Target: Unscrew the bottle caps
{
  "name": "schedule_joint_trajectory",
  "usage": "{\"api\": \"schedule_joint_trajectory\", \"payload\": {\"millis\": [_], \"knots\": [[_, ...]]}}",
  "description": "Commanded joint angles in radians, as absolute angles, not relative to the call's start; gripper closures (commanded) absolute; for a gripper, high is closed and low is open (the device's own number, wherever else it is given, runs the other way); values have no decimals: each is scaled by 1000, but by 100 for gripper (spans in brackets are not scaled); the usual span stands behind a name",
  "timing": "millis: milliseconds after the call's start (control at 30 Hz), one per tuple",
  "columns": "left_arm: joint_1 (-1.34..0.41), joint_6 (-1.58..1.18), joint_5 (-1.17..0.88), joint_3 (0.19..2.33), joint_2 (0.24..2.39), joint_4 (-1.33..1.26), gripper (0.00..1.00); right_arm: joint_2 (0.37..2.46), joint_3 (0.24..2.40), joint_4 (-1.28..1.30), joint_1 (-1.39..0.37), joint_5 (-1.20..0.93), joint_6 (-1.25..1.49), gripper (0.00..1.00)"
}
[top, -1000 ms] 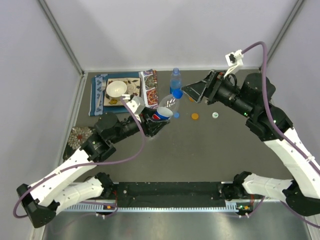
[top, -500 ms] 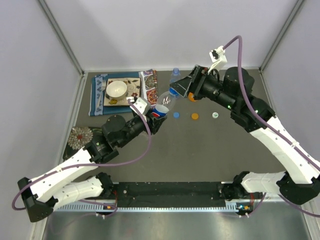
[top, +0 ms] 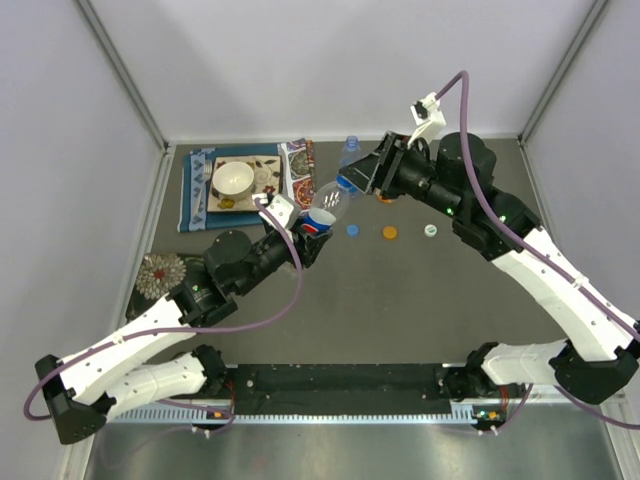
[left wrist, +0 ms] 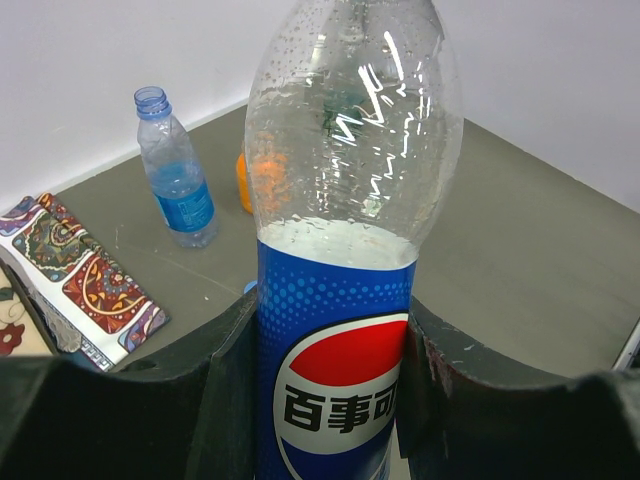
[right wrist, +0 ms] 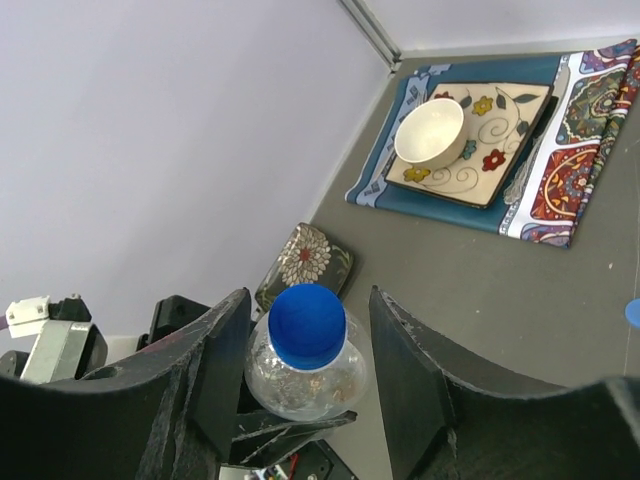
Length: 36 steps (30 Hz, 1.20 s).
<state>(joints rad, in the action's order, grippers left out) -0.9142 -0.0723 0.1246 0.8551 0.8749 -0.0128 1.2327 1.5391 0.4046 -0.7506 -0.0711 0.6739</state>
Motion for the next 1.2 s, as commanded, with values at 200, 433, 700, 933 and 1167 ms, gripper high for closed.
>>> {"api": "schedule_joint_trajectory", "payload": {"millis": [200,433,700,933,1167], "knots": [[-920,-64,123,884,856,-44,69,1243,1529,370,-761,-92,675,56],[-919,-67,121,885,851,-46,68,1239,1509,370,-759,-118,669,74],[-919,-78,-52,894,832,-66,60,1230,1489,373,-761,-265,552,100],[-917,-109,-460,908,785,-121,57,1174,1476,370,-758,-501,375,100],[-865,-237,-786,982,853,-109,60,1128,1477,371,-753,-813,217,100]]}}
